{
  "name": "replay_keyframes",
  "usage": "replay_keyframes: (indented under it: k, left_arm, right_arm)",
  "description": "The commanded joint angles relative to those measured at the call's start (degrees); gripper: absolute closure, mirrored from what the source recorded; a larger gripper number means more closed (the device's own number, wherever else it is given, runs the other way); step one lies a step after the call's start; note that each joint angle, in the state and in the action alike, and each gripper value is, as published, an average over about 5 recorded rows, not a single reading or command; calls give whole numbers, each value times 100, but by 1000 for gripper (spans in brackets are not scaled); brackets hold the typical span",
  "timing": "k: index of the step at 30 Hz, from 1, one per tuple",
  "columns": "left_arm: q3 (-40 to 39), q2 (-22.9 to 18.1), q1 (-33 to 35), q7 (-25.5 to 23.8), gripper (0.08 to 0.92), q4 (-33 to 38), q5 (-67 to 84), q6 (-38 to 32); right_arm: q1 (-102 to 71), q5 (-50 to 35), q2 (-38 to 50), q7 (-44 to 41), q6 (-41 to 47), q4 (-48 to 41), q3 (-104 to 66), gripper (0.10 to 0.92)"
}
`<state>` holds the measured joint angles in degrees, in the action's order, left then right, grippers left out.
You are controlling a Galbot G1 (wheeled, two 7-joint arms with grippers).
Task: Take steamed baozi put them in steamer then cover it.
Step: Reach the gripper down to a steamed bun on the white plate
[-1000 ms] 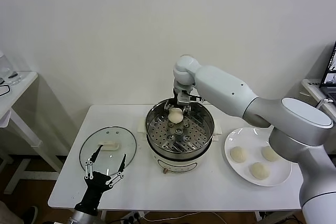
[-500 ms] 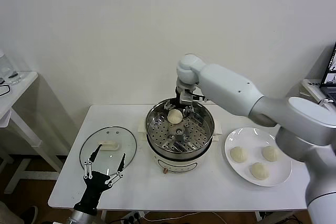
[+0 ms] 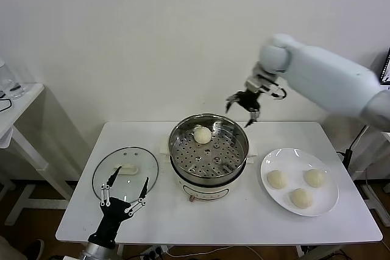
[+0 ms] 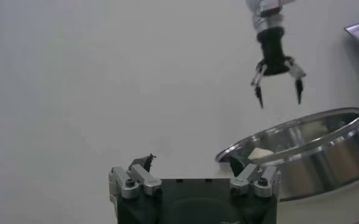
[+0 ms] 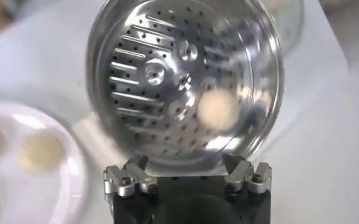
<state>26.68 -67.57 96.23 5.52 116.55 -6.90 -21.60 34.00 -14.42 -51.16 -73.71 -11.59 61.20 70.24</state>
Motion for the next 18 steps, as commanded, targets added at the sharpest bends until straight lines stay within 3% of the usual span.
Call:
replay_keyframes:
  k: [1,18]
  left_arm:
    - [-33,-10,-21,12,177,-29,-9,-1]
    - [-5,-73,17,47,177,8,-43,6]
  right_arm:
    - [-26,-1146,1431,323,1713,317,1240,203]
    - [-1579,-452,1096,1002,1722,158,620,203]
